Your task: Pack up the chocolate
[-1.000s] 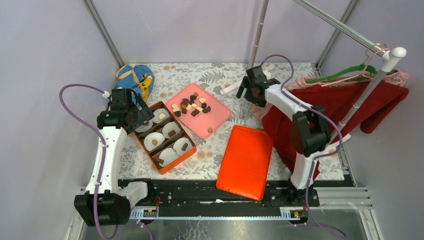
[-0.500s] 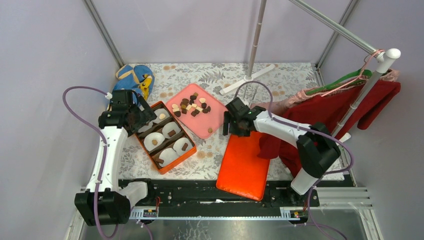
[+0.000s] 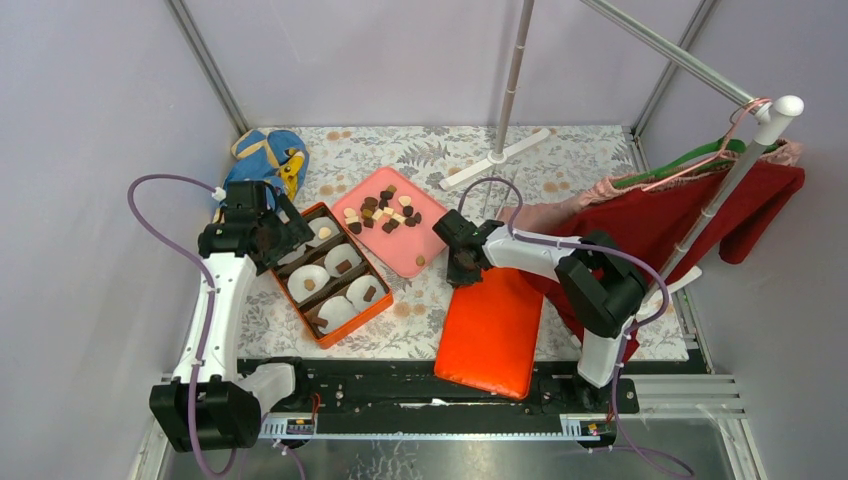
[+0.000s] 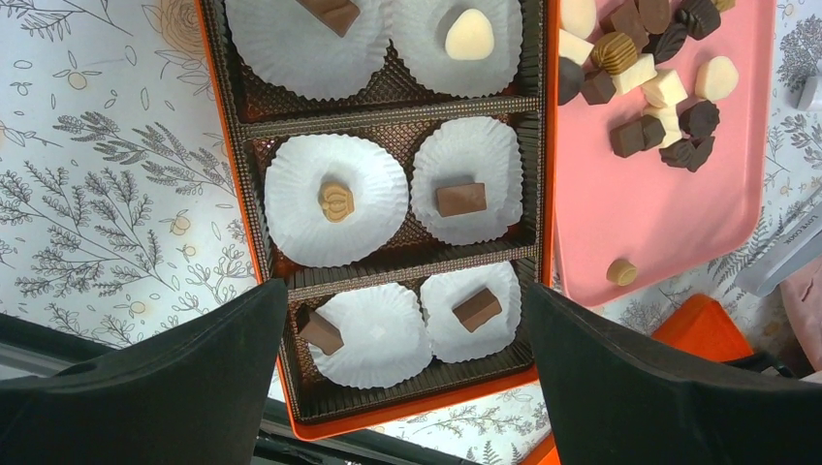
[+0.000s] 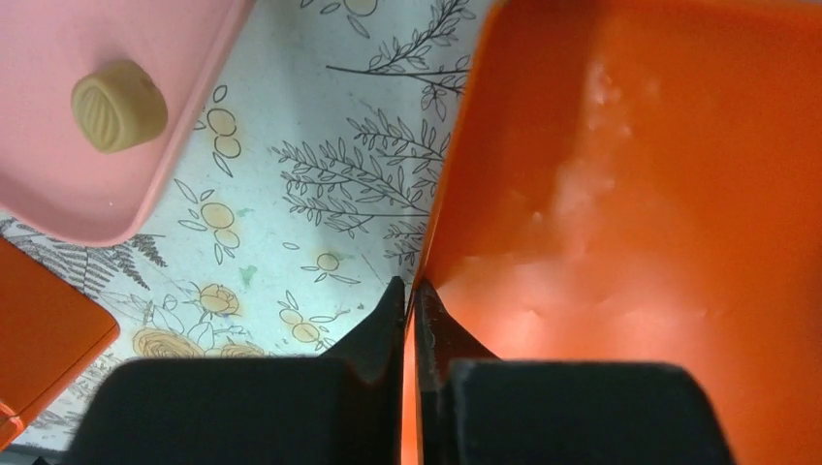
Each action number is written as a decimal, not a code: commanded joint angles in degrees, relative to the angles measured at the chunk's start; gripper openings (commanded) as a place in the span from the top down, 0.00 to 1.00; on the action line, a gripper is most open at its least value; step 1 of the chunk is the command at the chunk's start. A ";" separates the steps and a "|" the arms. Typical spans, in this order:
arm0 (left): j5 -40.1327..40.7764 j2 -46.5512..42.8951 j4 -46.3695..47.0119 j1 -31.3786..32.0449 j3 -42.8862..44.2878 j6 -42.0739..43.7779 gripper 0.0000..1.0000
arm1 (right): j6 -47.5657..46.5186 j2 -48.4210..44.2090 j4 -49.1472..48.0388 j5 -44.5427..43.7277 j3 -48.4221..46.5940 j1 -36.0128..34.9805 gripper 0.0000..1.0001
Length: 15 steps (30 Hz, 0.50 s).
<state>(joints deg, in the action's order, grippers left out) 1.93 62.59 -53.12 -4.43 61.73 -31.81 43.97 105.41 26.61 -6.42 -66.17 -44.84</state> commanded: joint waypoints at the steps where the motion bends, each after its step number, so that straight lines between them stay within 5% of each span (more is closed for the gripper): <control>1: -0.10 -1.66 2.18 0.28 -0.44 0.35 0.01 | 0.56 -0.87 1.84 -1.80 -1.23 -0.29 1.00; 15: -10.62 -0.84 0.78 0.17 6.86 2.35 0.01 | -12.34 -16.34 4.65 21.54 -14.66 -0.32 1.00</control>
<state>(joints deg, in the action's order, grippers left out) -2.48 61.23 -53.17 -4.43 63.20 -31.38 36.25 95.42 33.10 5.45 -75.79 -44.88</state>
